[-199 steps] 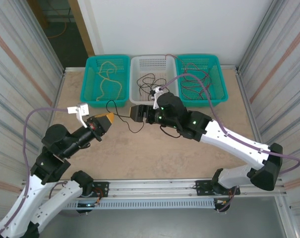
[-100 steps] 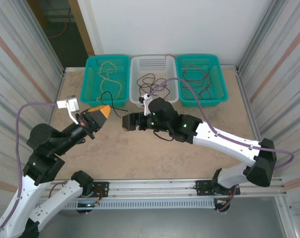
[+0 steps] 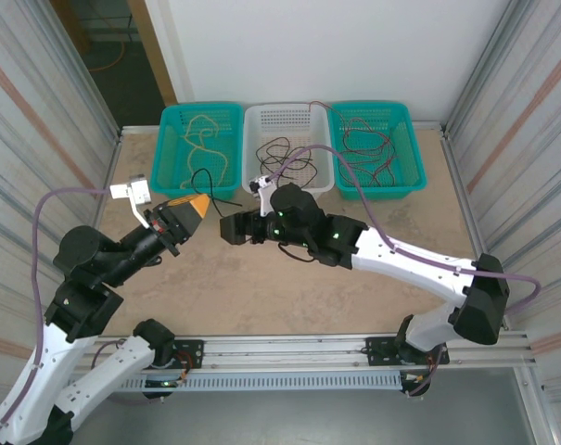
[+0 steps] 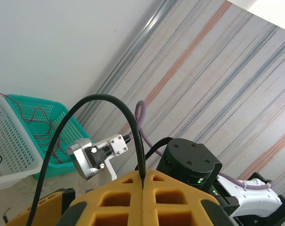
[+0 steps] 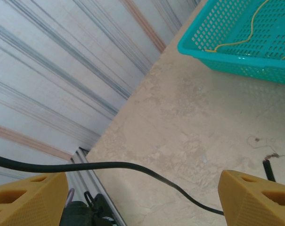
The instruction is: Untangle the cables
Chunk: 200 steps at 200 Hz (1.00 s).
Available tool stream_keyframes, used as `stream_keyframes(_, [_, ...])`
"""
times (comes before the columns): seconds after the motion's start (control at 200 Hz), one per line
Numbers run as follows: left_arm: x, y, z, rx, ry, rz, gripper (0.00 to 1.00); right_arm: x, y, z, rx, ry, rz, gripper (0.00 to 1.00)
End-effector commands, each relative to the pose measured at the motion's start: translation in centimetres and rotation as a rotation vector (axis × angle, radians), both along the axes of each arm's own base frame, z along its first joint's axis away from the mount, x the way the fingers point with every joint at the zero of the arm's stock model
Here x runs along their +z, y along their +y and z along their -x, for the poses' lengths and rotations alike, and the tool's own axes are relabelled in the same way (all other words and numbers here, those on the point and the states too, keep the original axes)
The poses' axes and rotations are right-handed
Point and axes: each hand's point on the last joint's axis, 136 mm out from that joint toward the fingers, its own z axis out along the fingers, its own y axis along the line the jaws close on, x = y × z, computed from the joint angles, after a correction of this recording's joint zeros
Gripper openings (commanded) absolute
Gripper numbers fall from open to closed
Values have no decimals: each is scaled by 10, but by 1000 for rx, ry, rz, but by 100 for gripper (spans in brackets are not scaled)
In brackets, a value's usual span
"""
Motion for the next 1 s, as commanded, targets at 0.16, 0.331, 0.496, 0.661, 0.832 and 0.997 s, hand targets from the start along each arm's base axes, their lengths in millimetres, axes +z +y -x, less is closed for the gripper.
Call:
stream_keyframes(0.16, [16, 2, 9, -21, -23, 30, 0, 11, 25, -11, 30, -65, -34, 81])
stream_keyframes(0.331, [14, 2, 10, -23, -14, 35, 0, 16, 38, -12, 67, -77, -90, 79])
stream_keyframes(0.496, [11, 3, 11, -22, -8, 33, 0, 11, 33, -26, 36, -55, -102, 58])
stream_keyframes(0.661, [4, 4, 11, -17, 4, 26, 0, 8, 11, -52, -65, -44, -63, 19])
stream_keyframes(0.832, [-5, 9, 13, 4, 12, 3, 0, 21, -16, -72, -136, -69, -56, 0])
stream_keyframes(0.997, [-23, 21, 12, 69, 53, -95, 0, 34, -38, -81, -183, -98, -52, 0])
